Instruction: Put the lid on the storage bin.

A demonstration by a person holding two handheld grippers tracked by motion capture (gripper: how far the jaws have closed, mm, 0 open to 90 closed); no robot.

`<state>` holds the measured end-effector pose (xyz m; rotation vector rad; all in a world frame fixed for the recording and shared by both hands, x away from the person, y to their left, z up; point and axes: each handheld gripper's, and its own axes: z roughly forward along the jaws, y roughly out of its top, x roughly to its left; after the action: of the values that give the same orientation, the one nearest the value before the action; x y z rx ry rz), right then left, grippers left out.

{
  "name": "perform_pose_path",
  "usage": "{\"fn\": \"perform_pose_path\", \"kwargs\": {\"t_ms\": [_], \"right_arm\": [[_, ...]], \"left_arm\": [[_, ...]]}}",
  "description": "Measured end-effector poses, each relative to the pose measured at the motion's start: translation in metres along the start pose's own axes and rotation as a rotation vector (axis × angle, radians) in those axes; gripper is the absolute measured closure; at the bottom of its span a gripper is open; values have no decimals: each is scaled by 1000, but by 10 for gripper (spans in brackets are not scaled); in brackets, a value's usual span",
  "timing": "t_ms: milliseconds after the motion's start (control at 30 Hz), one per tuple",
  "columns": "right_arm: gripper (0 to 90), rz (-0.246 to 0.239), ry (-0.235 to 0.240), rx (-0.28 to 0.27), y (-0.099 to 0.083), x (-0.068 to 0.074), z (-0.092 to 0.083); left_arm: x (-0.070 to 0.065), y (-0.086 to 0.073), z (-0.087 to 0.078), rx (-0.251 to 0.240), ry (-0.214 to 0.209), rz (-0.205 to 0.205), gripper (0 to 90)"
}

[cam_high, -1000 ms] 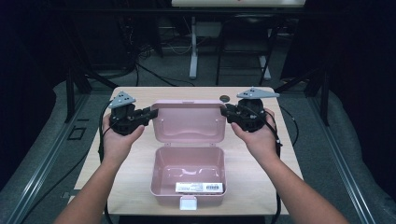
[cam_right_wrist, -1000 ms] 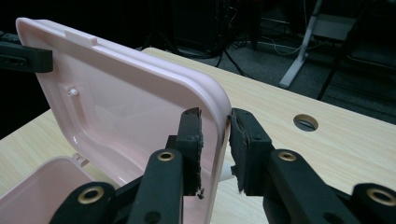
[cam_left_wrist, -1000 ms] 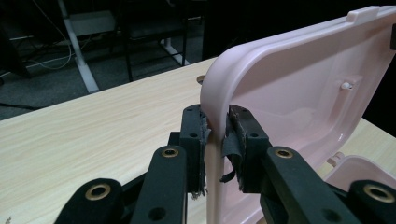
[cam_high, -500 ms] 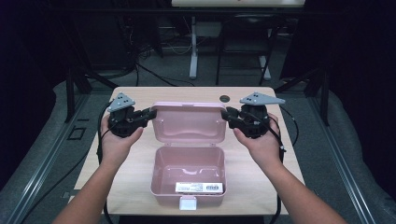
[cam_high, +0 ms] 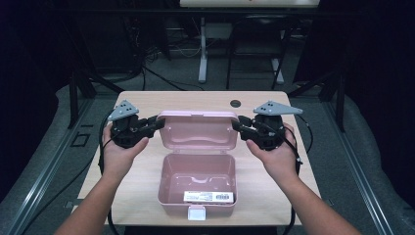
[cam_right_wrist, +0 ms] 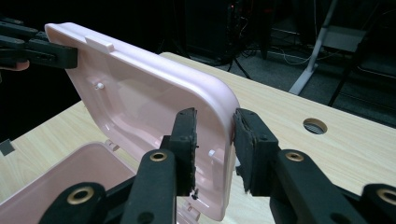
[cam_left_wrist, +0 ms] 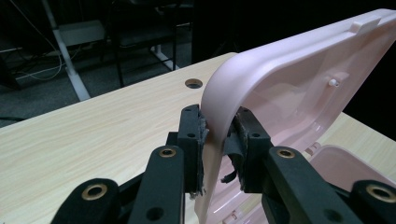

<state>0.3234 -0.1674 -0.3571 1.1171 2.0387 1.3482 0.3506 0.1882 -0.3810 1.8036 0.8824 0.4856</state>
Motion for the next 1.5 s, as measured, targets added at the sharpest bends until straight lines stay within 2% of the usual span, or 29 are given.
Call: {"fn": "perform_pose_path", "kwargs": {"t_ms": [267,600,867,1300,1500], "right_arm": [[679,-8,11,2,-1,3,-5],[695,-44,12,-2,-4,7,-10],[761,-57,7,-11,-7,7,-13],[762,-60,19,-20,-11,9,-17],[761,-55,27,-30,-13,9,-19]], "left_arm": [[-3,-1,-6,2,-20,-2,724],[-5,0,-14,-3,-37,3,706],[-7,1,-20,-4,-30,19,738],[-13,1,-23,6,4,52,753],[-13,0,-24,2,-7,47,751]]}}
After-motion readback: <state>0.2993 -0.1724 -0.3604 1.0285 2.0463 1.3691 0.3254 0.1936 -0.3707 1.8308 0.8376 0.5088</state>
